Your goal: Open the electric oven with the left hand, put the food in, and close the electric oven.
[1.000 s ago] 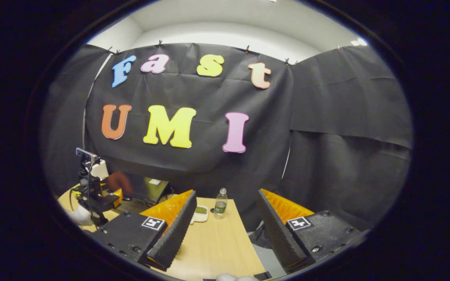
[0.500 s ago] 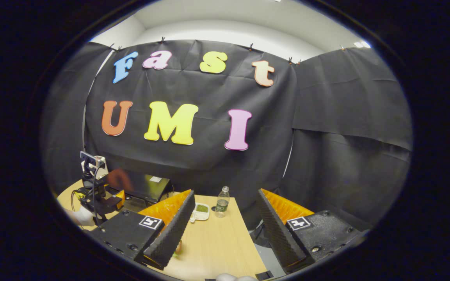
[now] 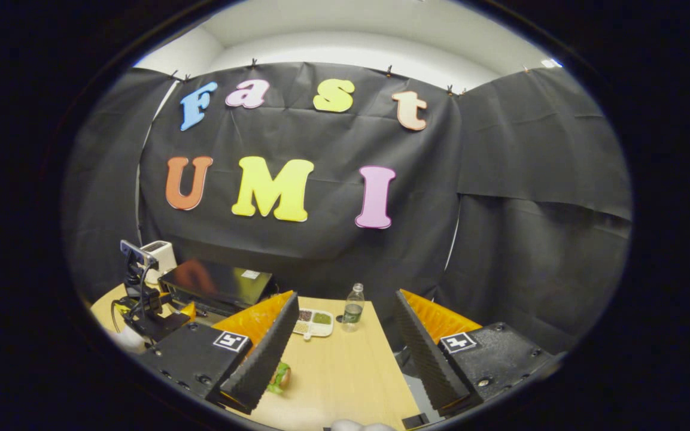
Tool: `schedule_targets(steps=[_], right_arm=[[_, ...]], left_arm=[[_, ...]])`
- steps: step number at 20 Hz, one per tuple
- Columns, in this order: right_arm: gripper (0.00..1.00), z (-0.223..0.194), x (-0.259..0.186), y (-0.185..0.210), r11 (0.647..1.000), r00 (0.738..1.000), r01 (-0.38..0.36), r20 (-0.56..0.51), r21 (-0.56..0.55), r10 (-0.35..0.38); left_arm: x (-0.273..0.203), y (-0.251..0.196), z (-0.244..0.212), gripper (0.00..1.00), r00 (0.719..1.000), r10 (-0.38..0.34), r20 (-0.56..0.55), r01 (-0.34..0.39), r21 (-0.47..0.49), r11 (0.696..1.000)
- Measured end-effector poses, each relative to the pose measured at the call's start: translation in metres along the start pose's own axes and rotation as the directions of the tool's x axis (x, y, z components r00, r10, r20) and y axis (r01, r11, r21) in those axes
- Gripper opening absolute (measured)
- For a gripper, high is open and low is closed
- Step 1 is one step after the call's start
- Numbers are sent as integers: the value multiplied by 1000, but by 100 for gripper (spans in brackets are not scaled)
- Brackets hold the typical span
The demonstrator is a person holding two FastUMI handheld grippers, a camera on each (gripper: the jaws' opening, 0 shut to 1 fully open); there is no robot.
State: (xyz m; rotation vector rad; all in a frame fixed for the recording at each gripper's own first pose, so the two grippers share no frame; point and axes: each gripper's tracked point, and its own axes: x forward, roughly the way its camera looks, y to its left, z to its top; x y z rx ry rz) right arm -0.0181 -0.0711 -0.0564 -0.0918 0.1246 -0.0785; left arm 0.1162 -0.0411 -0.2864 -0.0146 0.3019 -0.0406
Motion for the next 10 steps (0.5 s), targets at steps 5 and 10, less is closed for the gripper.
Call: schedule_targets(steps=[5,10], right_arm=[[100,-10,-8,-2,1000,1000,-7,-11,0,7],[100,-23,-13,0,1000,999,-12,-36,7,12]], left_arm=[[-13,0,-11,98,1000,3,-10,-3,4,1000],[-29,0,-28,98,1000,-1,-29,1,13,1000]])
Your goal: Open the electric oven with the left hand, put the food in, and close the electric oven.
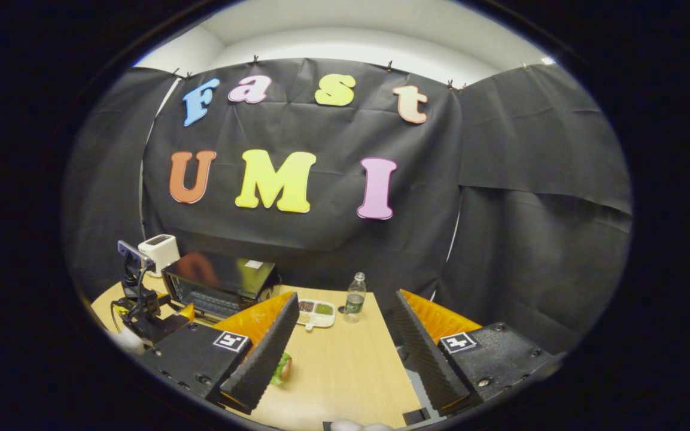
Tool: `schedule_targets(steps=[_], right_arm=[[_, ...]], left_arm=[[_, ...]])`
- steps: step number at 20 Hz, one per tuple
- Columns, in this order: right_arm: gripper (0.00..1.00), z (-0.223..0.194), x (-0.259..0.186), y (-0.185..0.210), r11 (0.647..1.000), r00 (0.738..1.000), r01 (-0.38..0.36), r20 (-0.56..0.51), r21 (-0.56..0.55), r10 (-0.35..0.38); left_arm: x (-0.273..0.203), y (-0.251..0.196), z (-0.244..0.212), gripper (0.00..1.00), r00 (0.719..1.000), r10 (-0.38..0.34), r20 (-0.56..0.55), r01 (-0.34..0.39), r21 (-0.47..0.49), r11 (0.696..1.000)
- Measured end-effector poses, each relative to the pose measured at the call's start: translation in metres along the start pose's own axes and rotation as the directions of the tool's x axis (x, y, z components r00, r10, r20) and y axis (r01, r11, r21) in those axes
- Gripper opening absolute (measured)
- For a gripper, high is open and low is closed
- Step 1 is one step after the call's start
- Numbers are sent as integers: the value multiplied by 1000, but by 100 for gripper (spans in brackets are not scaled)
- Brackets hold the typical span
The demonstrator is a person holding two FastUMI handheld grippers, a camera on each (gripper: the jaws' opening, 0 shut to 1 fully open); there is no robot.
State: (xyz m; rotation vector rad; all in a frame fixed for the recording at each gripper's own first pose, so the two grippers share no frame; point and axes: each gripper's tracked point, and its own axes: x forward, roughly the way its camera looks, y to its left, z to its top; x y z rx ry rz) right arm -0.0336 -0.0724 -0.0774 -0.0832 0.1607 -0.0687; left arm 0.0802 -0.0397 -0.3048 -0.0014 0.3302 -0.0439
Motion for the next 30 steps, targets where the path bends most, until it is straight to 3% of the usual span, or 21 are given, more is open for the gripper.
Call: schedule_targets(steps=[11,18,25,30], right_arm=[[100,-19,-4,11,1000,999,-24,-30,-3,24],[100,-52,-6,15,1000,996,-21,-86,-9,20],[100,-70,-7,20,999,992,-25,-123,-27,22],[100,-76,-5,23,999,990,-33,-139,-25,30]], left_arm=[[-27,-2,-53,98,995,-14,-94,16,21,1000],[-35,-4,-96,98,983,-30,-180,36,29,999],[-34,-10,-152,94,948,-48,-314,44,-19,999],[-35,-10,-150,94,953,-51,-300,52,-5,999]])
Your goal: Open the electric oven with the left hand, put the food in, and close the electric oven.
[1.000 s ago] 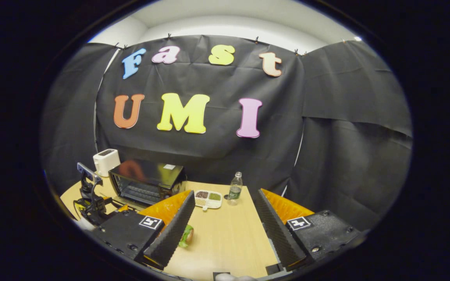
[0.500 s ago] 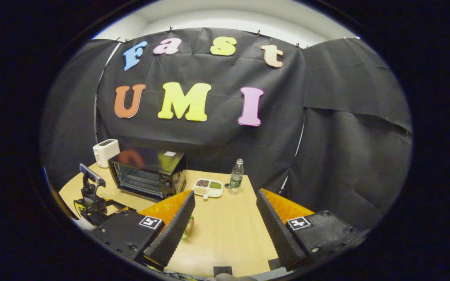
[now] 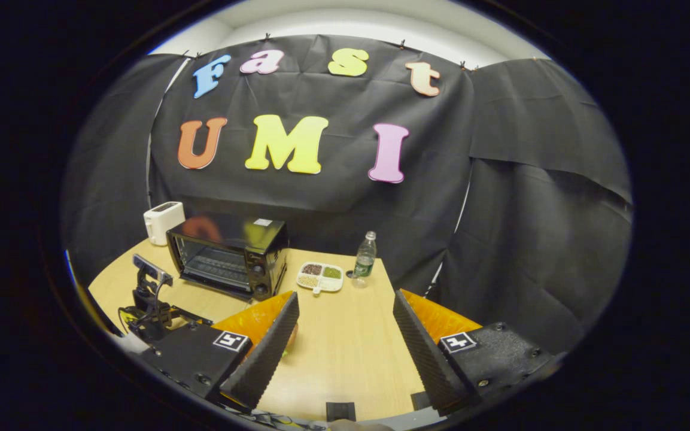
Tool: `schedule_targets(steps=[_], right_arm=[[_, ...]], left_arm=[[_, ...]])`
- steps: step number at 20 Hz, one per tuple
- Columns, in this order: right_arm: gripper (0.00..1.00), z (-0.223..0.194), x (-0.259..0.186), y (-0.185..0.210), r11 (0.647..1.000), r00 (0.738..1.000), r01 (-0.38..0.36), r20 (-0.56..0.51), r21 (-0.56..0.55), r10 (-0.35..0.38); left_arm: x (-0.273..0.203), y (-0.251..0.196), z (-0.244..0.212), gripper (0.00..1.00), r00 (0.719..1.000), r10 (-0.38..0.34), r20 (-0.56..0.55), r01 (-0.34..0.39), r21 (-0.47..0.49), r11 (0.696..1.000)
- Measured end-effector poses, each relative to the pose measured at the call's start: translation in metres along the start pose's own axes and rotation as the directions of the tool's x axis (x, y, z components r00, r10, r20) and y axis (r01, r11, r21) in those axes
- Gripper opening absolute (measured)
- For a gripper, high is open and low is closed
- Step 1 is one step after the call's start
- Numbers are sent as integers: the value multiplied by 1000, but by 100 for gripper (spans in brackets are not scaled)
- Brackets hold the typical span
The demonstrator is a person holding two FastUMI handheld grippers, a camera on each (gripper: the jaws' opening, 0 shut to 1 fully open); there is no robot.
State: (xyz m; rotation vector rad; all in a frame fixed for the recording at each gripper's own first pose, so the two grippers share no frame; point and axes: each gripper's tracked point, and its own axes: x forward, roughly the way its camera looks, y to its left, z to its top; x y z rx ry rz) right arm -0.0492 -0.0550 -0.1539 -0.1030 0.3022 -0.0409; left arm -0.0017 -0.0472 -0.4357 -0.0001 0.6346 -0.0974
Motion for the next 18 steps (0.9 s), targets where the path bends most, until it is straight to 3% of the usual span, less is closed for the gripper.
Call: schedule_targets(steps=[5,6,7,11,14,18], right_arm=[[100,-12,16,6,999,999,-23,-25,36,24],[100,-18,21,8,998,999,-33,-33,47,35],[100,-23,25,13,997,998,-45,-44,57,47],[100,-54,50,32,993,990,-87,-104,81,95],[100,-87,69,51,985,975,-135,-160,109,152],[100,-122,101,81,962,937,-207,-248,177,247]], left_arm=[[-15,6,25,95,998,10,67,-11,9,1000],[-22,11,37,89,995,16,95,-18,22,1000],[-32,13,49,96,993,19,118,-22,31,999],[-74,17,99,96,974,25,225,-38,58,998],[-108,22,139,96,954,21,300,-37,47,998],[-150,18,189,95,918,17,396,-47,66,997]])
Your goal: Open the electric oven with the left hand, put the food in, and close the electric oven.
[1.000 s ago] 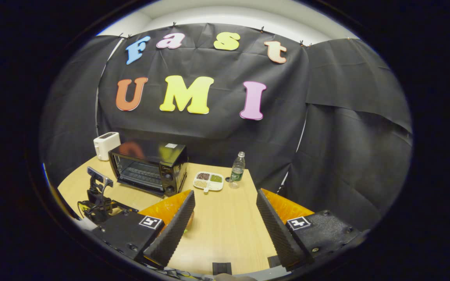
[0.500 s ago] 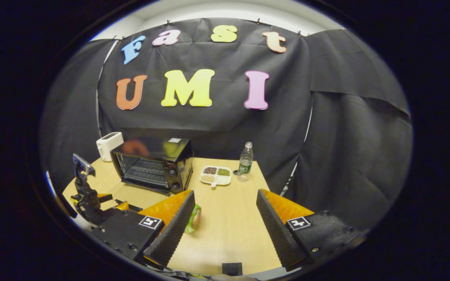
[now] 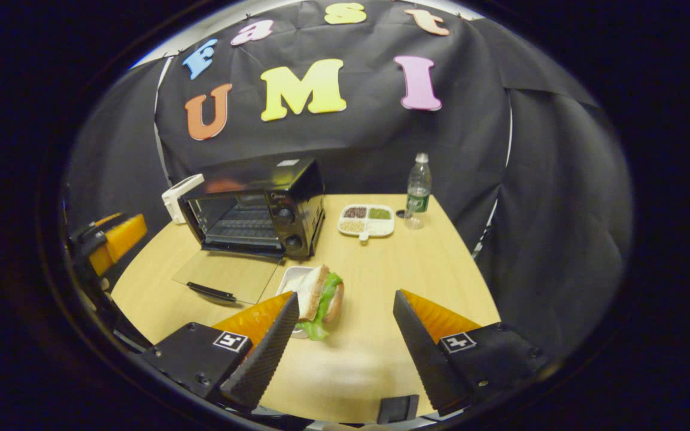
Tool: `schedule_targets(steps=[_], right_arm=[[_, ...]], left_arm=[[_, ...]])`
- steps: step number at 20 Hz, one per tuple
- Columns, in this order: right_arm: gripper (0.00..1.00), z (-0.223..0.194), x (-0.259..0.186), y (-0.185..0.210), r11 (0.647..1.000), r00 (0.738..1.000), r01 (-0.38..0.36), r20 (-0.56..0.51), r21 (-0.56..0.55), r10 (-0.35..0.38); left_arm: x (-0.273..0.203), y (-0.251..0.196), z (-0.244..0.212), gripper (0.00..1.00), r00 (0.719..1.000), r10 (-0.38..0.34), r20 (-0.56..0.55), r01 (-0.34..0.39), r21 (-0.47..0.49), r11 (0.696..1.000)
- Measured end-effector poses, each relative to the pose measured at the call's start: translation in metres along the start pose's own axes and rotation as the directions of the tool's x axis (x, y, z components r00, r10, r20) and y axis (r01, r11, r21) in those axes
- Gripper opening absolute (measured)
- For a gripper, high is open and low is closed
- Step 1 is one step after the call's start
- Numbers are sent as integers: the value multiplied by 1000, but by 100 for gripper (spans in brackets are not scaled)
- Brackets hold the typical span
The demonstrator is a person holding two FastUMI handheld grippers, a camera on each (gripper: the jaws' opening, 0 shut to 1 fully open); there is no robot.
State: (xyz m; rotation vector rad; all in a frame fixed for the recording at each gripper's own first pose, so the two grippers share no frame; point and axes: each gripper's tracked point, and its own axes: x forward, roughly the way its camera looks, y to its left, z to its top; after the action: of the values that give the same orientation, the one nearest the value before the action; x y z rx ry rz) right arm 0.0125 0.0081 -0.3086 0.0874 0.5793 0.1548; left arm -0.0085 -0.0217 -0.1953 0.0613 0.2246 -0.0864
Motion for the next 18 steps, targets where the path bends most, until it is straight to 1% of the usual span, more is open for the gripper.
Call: schedule_targets(steps=[2,5,9,11,14,16,17,18], right_arm=[[100,-6,19,6,998,998,-41,-36,44,43],[97,-13,44,9,993,993,-80,-82,89,88],[96,-25,72,18,978,973,-140,-160,155,165],[96,-32,81,25,963,953,-181,-207,199,221],[91,-39,97,31,932,922,-213,-256,293,292],[89,-42,101,39,897,892,-241,-280,371,355],[93,-42,102,42,875,877,-247,-288,417,385],[86,-45,105,44,859,862,-248,-303,448,406]], left_arm=[[-9,-1,24,95,999,-2,42,1,8,1000],[-23,-5,47,95,998,0,64,2,-33,999],[-33,-12,75,95,995,7,95,-3,-42,999],[-35,-14,78,95,995,14,96,-10,-40,999],[-32,-20,72,95,996,26,80,-23,-37,999],[-31,-21,69,95,997,31,65,-28,-34,999],[-30,-22,67,95,998,35,55,-33,-30,999],[-29,-21,65,95,998,37,48,-36,-27,999]])
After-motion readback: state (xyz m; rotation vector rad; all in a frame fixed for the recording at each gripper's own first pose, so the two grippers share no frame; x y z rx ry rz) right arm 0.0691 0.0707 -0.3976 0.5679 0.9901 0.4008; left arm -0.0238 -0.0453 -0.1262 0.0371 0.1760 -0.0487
